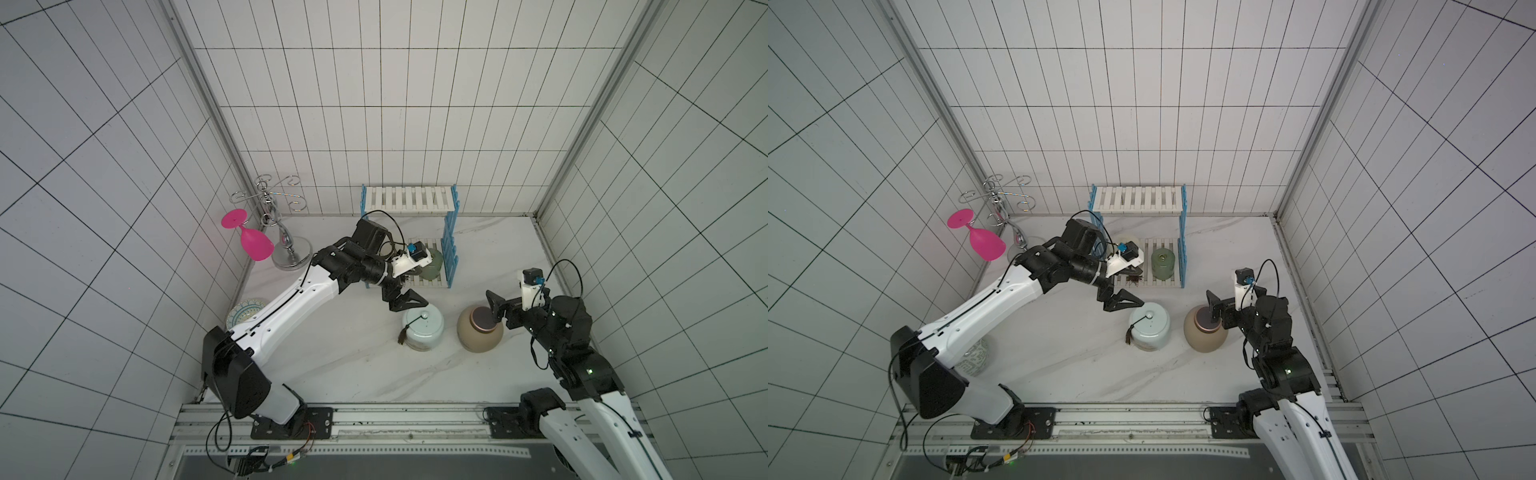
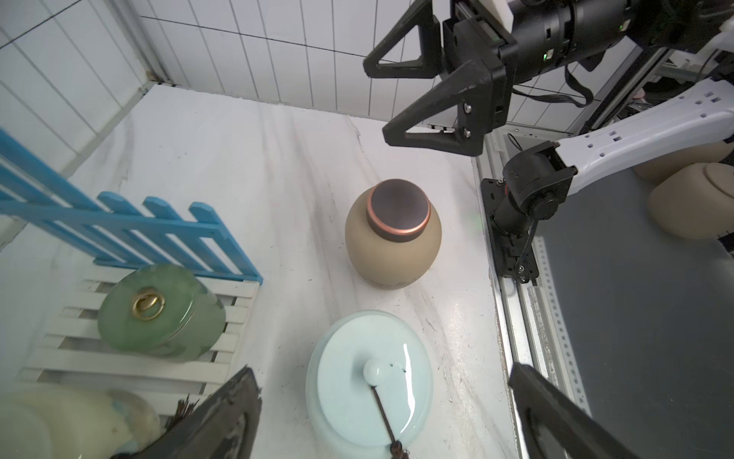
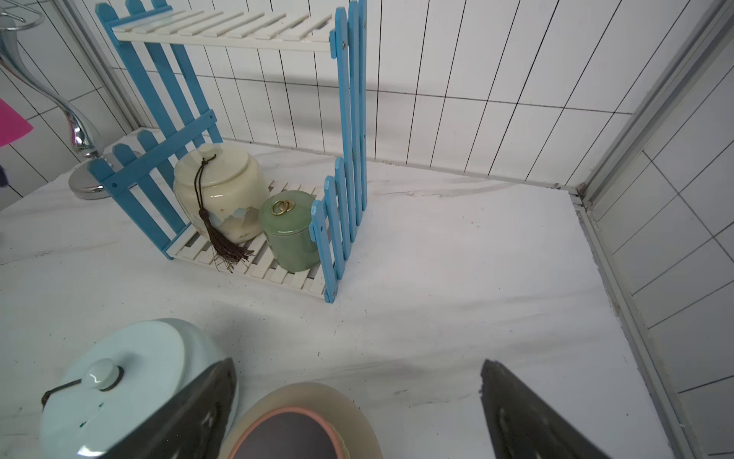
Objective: Remove the tea canisters from the shelf
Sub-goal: Place the tea canister at the center of the board, then pick up the tea canister from the shelf.
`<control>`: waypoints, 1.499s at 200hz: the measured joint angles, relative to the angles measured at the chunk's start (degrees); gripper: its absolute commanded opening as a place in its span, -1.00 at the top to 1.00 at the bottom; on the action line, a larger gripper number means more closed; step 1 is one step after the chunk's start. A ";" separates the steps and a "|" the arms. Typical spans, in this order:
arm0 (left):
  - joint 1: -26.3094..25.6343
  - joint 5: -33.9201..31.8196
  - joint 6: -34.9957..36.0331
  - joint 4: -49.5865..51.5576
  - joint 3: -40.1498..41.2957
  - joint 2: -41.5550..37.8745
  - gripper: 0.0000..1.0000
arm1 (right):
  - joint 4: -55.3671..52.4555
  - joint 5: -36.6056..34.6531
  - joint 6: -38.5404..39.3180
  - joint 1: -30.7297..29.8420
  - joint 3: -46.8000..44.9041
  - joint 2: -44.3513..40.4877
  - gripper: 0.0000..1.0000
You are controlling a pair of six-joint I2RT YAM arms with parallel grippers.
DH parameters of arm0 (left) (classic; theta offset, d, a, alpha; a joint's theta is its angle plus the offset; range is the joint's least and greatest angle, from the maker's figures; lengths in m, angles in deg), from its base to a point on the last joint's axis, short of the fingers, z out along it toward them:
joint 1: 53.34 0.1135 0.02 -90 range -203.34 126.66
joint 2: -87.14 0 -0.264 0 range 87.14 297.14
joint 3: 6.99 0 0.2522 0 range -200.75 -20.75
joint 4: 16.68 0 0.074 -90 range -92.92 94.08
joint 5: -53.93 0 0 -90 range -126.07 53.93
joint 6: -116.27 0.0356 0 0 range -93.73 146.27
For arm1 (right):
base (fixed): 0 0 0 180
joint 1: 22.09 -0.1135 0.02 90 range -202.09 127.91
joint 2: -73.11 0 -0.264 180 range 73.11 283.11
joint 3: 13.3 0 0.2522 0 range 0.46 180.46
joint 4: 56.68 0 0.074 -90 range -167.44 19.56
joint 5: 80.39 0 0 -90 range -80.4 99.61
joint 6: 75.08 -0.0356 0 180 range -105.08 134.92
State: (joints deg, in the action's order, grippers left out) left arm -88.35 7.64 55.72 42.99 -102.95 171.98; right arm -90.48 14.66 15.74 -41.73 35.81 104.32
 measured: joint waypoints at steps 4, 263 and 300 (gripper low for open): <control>0.55 -0.44 -0.11 0.66 0.00 -0.50 -0.97 | -0.37 0.00 -0.02 0.00 0.20 0.46 -0.98; 32.68 -11.91 -14.03 -2.40 30.58 -28.44 -0.98 | -24.17 -4.50 -5.60 -17.18 51.76 53.05 -0.95; 33.64 -11.98 -15.80 -5.64 31.47 -28.65 -0.98 | -24.90 -7.08 -5.55 -19.34 54.95 59.93 -0.95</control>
State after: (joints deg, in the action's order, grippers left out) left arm -54.71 -4.34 39.92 37.36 -71.47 143.33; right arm -115.37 7.58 10.18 -61.07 90.76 164.25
